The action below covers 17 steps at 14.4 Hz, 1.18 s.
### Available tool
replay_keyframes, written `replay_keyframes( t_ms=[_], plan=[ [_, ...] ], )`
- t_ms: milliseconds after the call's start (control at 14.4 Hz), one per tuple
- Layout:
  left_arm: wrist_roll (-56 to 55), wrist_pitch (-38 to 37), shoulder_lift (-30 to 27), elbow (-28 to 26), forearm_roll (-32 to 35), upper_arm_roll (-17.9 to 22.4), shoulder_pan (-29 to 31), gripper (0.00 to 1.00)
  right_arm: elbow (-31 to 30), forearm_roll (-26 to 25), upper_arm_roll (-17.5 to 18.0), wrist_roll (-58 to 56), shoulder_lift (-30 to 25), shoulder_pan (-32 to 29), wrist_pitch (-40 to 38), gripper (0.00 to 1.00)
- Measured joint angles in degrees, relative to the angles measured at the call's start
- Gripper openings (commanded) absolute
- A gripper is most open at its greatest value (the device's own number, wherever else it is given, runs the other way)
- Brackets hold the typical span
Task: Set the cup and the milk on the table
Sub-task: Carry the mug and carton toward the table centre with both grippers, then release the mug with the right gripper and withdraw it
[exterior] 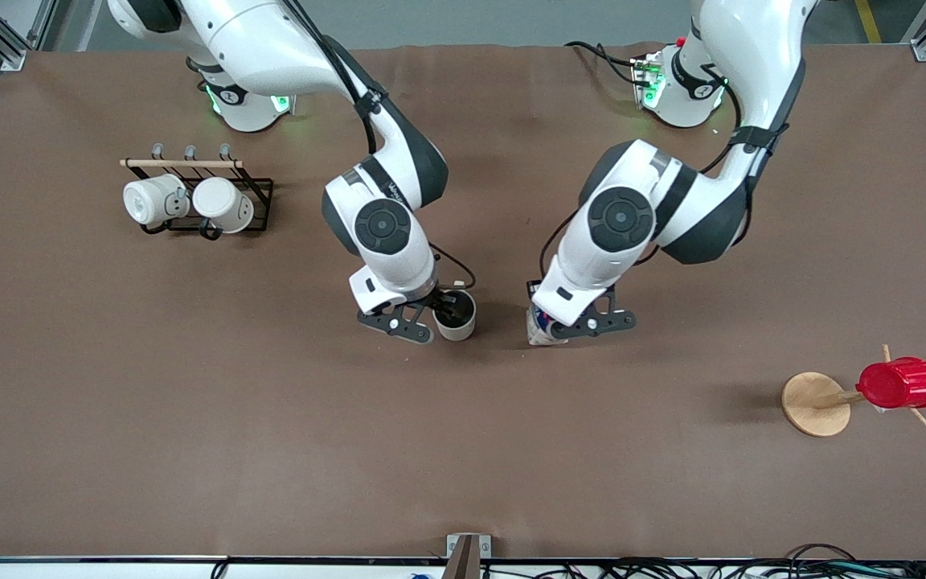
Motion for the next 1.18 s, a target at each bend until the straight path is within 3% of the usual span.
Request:
replay_keyframes(
  t_ms=[486,694,833,903,972,1042,1181],
  plan=[
    [-5.81,0.57,3.97,3.42,0.00,0.02,-4.74,0.15,0.68,-4.25,-3.32,-8.58,-11.20,-7.27,-12.43,1.00],
    [-6.08,1.22,6.05,4.82,0.00,0.04,-5.64,0.22,0.69,-5.93,-3.78,-15.47,-15.03,-13.47,-14.43,1.00],
    [-6.08,1.30,6.52,5.40,0.00,0.04,-5.69,0.38,0.67,-5.94,-3.88,-21.33,-17.52,-18.72,-14.77,1.00],
    [-6.08,1.32,6.69,5.51,0.01,0.05,-5.86,0.56,0.68,-5.95,-3.90,-23.74,-18.48,-20.91,-14.78,1.00],
    [-6.08,1.38,6.88,5.68,0.14,0.14,-6.17,0.68,0.68,-5.99,-3.93,-26.50,-19.36,-22.83,-14.81,1.00],
    [-6.08,1.43,7.06,5.71,0.25,0.19,-6.46,0.98,0.68,-6.05,-3.96,-29.57,-20.31,-24.64,-15.09,1.00],
    [-6.08,2.29,7.66,5.76,0.60,0.20,-6.89,1.00,0.69,-6.15,-4.01,-35.39,-22.52,-28.71,-18.06,1.00]
  ],
)
